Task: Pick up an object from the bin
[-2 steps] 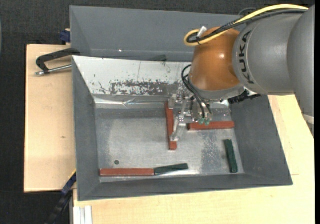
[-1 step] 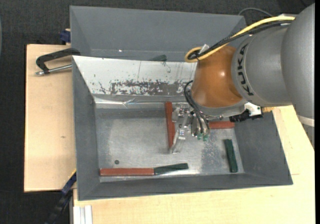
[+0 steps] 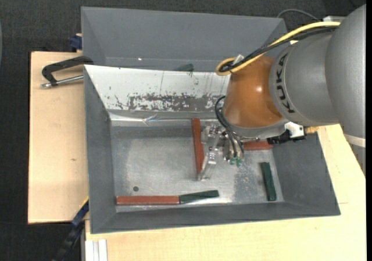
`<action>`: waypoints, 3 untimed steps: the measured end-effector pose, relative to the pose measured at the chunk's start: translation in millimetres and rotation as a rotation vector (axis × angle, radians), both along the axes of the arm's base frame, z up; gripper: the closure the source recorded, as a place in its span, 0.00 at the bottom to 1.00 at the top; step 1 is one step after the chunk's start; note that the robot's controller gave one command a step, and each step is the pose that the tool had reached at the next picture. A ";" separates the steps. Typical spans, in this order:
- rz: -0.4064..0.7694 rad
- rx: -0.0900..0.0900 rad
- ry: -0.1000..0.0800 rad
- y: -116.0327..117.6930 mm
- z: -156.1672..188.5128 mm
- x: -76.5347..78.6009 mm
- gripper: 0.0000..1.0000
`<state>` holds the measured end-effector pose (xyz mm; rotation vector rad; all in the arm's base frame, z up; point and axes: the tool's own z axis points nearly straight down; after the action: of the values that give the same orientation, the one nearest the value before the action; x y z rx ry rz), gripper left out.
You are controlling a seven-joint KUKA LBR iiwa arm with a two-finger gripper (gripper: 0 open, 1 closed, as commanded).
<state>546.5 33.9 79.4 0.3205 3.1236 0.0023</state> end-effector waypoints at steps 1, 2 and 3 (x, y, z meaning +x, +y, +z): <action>0.009 -0.001 -0.001 44.8 7.1 15.7 0.00; 0.099 0.005 -0.004 55.5 6.7 37.7 0.00; 0.175 0.001 -0.003 -5.1 -3.8 44.5 0.00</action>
Offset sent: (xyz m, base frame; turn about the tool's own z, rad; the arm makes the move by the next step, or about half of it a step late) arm 0.0551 0.0172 0.0041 -0.1507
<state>591.0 28.8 75.6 0.0459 3.1367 0.0039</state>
